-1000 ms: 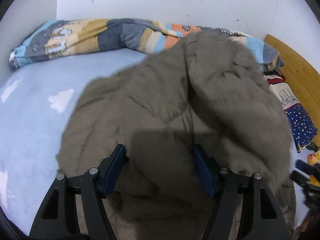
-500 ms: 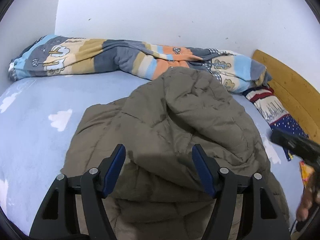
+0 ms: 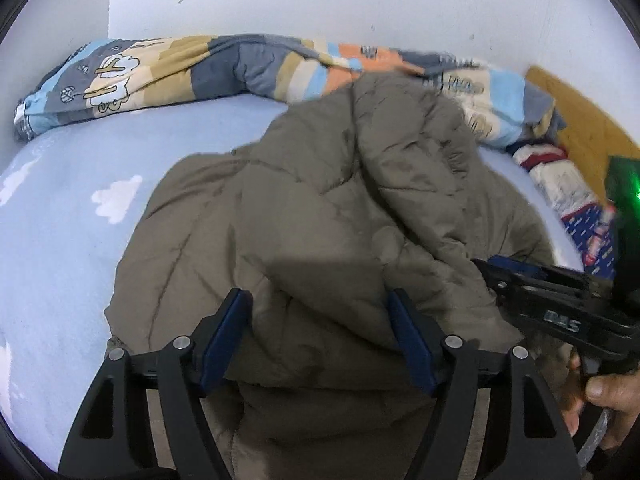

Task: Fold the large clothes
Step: 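Fold the hood with the right tool down over the jacket body toward the hem, then open the right tool and release the hood onto the jacket, then move both tools to the jacket hem with the drawstring cords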

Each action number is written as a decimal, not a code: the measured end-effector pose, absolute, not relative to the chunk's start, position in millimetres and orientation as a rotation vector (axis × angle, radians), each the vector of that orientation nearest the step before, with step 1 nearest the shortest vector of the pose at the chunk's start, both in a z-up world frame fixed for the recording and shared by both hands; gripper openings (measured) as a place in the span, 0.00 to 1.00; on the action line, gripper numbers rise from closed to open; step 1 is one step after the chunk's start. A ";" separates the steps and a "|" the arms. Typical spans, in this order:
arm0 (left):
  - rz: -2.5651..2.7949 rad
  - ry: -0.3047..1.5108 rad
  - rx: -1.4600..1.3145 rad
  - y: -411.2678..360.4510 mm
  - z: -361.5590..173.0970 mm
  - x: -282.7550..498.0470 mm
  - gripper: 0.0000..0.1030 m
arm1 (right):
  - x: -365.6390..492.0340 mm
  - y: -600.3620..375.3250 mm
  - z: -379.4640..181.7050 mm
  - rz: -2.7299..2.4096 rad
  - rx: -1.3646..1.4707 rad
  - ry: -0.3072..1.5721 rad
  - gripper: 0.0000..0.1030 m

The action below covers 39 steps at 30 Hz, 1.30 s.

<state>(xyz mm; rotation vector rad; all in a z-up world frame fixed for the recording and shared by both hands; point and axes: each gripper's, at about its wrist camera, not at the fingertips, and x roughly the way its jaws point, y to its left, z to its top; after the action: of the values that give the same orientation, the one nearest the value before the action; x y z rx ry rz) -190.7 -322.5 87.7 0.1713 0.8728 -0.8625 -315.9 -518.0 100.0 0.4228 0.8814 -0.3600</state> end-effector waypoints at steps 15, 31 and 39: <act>-0.942 0.875 0.265 -342.2 76.4 -212.1 0.70 | -373.0 -522.2 86.0 -0.373 0.468 0.875 0.42; -0.951 0.820 0.223 -252.3 123.0 -269.8 0.70 | -473.7 -456.9 150.2 -0.336 0.504 0.771 0.42; -0.864 0.900 0.204 -167.7 92.1 -332.2 0.70 | -546.4 -392.6 124.1 -0.329 0.521 0.858 0.42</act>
<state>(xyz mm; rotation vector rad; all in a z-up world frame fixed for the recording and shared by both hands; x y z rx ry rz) -332.2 -167.7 92.1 0.2042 0.9005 -0.8644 -546.4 -392.6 124.1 0.5211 0.8584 -0.3288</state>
